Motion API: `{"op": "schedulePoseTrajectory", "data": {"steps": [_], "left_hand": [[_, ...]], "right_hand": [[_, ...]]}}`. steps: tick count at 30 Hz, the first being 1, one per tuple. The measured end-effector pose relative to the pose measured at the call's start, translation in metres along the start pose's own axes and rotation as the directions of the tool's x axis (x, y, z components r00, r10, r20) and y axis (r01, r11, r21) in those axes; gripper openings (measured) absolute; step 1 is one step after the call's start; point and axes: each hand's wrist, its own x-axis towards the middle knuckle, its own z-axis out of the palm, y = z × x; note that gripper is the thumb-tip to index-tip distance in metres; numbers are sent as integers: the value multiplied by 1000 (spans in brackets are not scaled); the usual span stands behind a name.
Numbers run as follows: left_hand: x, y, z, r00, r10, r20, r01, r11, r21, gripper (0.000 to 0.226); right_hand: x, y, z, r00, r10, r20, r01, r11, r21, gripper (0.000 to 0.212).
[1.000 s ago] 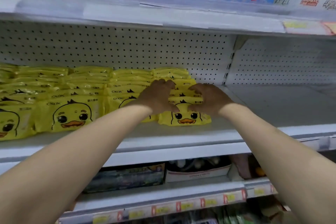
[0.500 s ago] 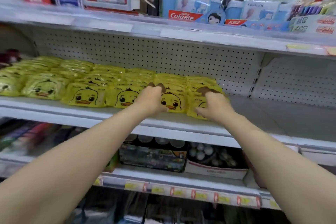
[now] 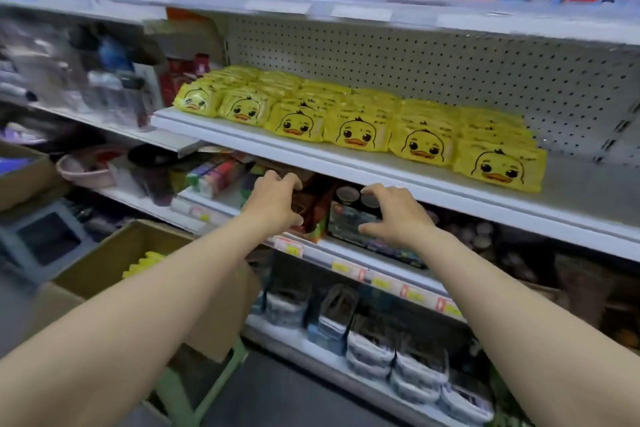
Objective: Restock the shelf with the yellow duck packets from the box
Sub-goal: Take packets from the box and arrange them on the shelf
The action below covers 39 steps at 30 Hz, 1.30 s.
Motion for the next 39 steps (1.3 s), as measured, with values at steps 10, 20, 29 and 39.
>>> {"op": "schedulePoseTrajectory", "data": {"steps": [10, 20, 29, 39], "left_hand": [[-35, -177, -28, 980, -197, -3, 197, 980, 7, 61], [-18, -397, -59, 942, -323, 86, 314, 944, 107, 66], [24, -500, 10, 872, -380, 308, 379, 923, 65, 67], [74, -582, 50, 771, -492, 405, 463, 869, 174, 73]], "right_hand": [[50, -153, 83, 976, -160, 149, 164, 986, -17, 71], [144, -332, 203, 946, -222, 237, 208, 975, 83, 69], [195, -349, 314, 860, -104, 500, 88, 995, 55, 71], [279, -351, 411, 755, -51, 653, 17, 998, 59, 69]]}}
